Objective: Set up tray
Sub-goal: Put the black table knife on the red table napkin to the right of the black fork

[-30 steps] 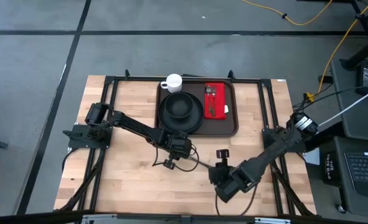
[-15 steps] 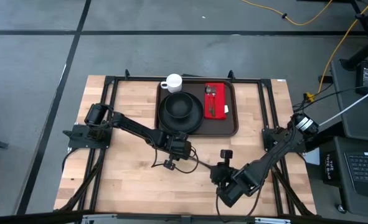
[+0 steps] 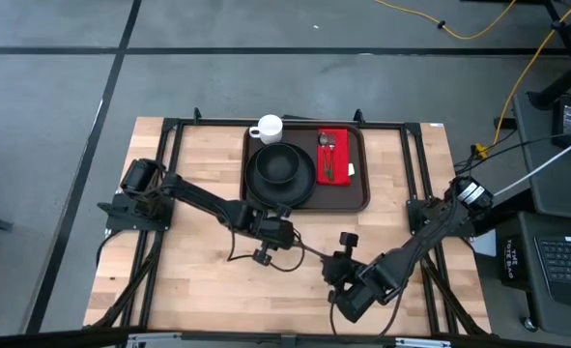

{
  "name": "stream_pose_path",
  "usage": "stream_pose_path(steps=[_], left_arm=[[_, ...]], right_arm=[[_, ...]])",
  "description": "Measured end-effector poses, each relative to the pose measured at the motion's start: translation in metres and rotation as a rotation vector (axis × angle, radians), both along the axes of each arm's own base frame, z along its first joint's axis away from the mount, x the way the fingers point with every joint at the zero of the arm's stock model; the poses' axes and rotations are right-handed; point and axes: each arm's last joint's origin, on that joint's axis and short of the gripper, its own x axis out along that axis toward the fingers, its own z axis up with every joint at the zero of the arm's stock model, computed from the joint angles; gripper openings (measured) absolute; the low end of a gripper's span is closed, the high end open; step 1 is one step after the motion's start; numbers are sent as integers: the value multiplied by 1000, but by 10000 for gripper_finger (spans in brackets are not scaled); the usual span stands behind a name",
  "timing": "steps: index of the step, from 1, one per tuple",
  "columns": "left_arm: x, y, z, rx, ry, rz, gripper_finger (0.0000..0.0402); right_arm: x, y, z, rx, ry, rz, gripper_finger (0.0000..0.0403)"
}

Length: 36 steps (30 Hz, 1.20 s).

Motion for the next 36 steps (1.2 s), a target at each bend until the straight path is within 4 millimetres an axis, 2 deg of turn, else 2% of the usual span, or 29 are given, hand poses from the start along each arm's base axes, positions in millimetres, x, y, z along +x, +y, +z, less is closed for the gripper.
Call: stream_pose_path(steps=[4,11,19,28,36], left_arm=[[-1,-4,1,47,-19,21,67],[-2,-7,1,70,-31,57,67],[-2,-6,1,90,-43,109,67],[-2,-6,0,92,-37,109,67],[-2,-6,0,93,-37,109,67]], right_arm=[[7,-1,-6,2,-6,-16,46],[22,-8,-30,-64,62,-22,116],[31,-20,-33,-54,60,-80,170],[41,-27,-59,-117,153,-90,181],[46,-36,-60,-94,168,-115,181]])
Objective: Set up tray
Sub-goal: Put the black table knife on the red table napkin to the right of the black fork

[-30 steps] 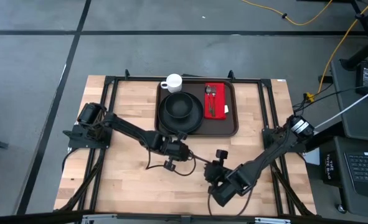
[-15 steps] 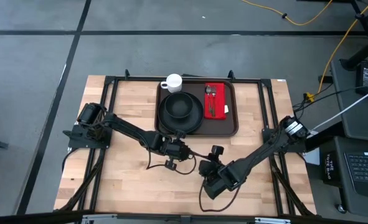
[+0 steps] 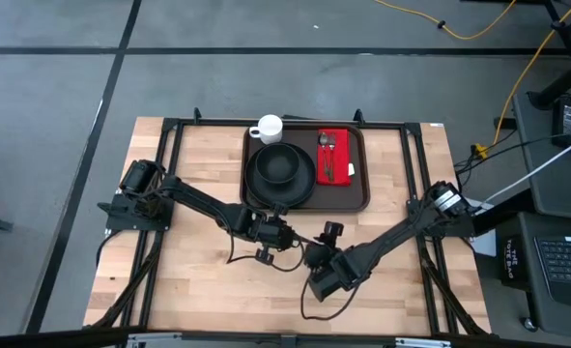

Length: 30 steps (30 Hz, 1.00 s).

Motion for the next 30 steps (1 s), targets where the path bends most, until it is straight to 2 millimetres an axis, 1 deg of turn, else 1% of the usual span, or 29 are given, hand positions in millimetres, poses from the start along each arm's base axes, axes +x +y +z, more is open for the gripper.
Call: stream_pose_path(steps=[13,17,25,30], left_arm=[[0,0,0,5,1,-5,67],[0,0,0,4,1,-5,67],[0,0,0,4,2,-8,67],[0,0,0,4,2,-7,67]], right_arm=[[9,-10,-1,65,4,-25,181],[10,-12,-5,66,13,-31,181],[6,-15,-21,72,1,-21,181],[9,-14,-20,79,-5,10,181]])
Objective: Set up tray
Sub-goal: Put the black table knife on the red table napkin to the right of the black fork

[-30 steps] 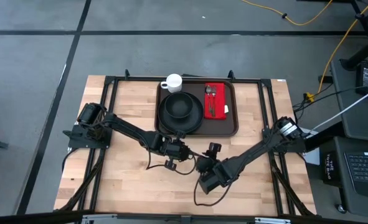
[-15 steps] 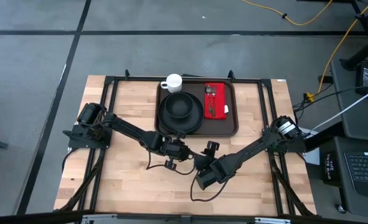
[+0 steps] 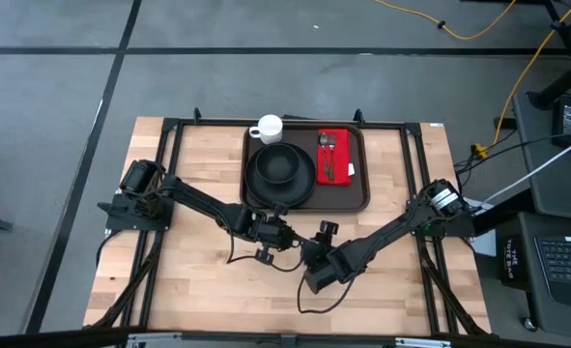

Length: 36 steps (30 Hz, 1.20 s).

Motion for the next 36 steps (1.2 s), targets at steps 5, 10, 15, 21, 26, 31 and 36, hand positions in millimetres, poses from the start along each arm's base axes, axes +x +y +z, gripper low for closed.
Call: stream_pose_path(steps=[5,10,15,21,26,31,36], left_arm=[[0,0,0,-1,0,1,67],[0,0,0,-4,-2,6,67],[0,0,0,12,-5,16,67],[0,1,0,16,-7,21,67],[0,1,0,16,-7,21,67],[0,1,0,11,-6,21,68],[0,1,0,12,-8,27,68]], right_arm=[[3,-4,0,42,7,-5,181],[6,-6,1,45,-4,-1,181],[8,-8,1,49,-13,-4,181],[6,-9,13,64,-42,-7,167],[5,-10,19,83,-45,-4,146],[4,-12,18,104,-9,1,138],[3,-13,18,96,4,0,139]])
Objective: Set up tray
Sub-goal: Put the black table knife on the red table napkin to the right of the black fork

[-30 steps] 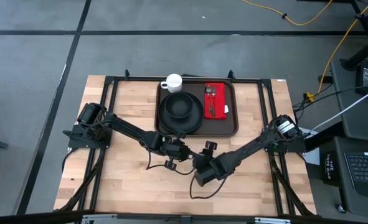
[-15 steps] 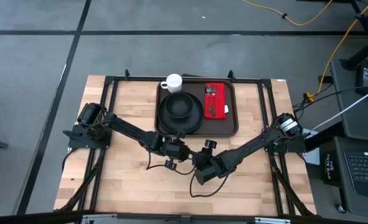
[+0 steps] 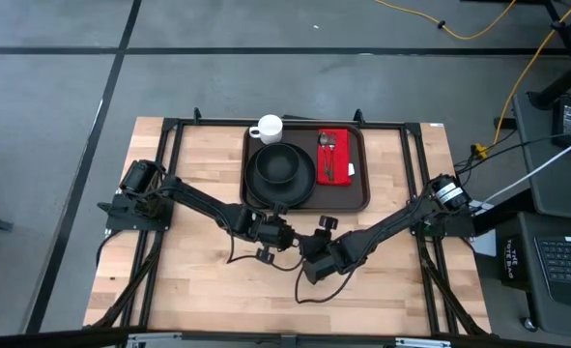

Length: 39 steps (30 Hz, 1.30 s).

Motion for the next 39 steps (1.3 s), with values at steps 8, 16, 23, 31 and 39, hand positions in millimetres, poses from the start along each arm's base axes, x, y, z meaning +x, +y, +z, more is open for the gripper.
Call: stream_pose_path(steps=[8,16,23,31,39], left_arm=[[0,0,0,0,0,0,68],[0,0,0,-5,1,-3,68],[0,0,0,-4,4,-12,68],[0,-1,0,-19,10,-29,68],[0,-1,0,-19,10,-29,68]], right_arm=[[-2,-2,-1,-33,23,10,139],[-2,-2,-1,-38,24,15,139],[-2,-2,-1,-40,25,19,139],[-2,-2,-1,-45,34,19,138],[-3,-2,-1,-48,40,19,138]])
